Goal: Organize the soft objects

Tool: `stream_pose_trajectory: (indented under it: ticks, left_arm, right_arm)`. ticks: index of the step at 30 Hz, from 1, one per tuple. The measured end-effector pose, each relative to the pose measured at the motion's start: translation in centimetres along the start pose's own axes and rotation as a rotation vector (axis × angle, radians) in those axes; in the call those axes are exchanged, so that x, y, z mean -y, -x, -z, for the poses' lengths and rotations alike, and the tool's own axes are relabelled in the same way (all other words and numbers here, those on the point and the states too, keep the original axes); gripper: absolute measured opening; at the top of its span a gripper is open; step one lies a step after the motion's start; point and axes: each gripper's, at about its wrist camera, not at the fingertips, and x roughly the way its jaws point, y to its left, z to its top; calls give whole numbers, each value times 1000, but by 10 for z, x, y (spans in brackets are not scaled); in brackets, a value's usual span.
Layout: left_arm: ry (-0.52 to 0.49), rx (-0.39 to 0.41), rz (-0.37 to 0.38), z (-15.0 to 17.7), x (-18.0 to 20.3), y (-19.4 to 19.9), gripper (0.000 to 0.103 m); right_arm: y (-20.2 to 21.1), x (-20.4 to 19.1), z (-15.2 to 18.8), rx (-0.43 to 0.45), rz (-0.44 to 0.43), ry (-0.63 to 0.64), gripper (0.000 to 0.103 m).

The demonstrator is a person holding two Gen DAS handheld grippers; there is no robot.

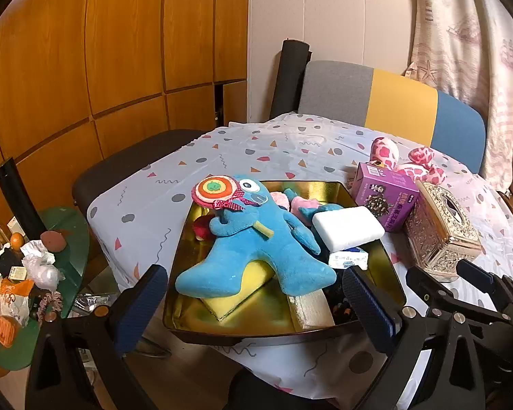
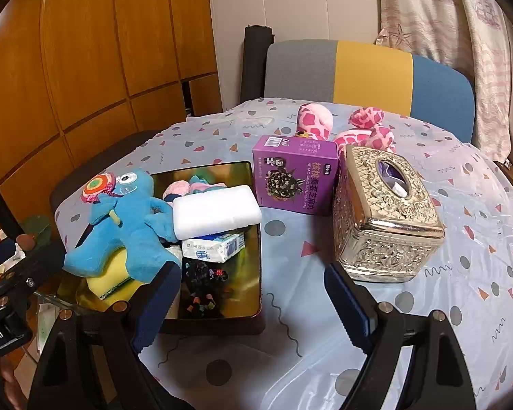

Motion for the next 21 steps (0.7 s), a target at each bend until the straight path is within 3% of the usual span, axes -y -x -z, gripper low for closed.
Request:
stream_pose_trajectory:
  ticks: [21]
  left_arm:
    - [-9, -18, 3, 3, 1, -3, 103]
  right_arm:
    - [3, 0, 0, 7, 6, 0, 87]
